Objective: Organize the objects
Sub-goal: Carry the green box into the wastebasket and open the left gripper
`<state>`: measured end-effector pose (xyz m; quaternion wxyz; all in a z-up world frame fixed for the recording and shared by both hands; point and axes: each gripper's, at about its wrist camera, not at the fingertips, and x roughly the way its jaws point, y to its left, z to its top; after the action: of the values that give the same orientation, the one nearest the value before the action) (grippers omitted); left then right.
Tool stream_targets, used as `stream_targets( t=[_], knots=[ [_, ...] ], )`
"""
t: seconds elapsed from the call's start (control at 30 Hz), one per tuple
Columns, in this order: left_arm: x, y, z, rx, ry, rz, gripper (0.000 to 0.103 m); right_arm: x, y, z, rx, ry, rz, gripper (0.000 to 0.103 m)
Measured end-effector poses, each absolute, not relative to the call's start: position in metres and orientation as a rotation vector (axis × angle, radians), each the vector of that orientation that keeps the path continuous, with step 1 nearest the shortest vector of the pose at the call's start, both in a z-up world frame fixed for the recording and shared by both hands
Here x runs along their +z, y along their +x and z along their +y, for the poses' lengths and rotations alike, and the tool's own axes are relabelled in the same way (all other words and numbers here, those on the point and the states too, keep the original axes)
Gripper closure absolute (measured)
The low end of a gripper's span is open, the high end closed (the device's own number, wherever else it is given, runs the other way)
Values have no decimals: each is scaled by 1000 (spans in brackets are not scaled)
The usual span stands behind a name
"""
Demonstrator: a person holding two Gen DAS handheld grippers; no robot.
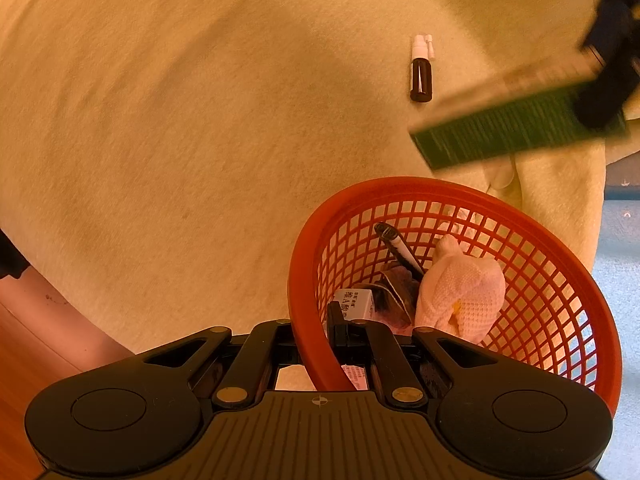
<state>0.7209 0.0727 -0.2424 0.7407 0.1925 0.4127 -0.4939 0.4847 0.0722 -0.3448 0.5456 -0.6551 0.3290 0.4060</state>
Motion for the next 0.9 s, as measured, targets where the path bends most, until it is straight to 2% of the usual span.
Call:
stream_targets(
  t=[0.33, 0.43, 0.67, 0.9],
  knots=[
    [-236, 730, 42, -1102, 165, 897, 53, -344, 482, 68, 962, -1540, 777, 101],
    [-252, 736, 38, -1058, 35, 979, 53, -344, 480, 68, 962, -1536, 779, 101],
    [-292, 717, 37, -1017, 37, 1109, 53, -342, 481, 66, 972, -1528, 786, 101],
    [-297, 721, 41, -1004, -100, 1159, 53, -338, 483, 62, 983, -1532, 787, 101]
  ],
)
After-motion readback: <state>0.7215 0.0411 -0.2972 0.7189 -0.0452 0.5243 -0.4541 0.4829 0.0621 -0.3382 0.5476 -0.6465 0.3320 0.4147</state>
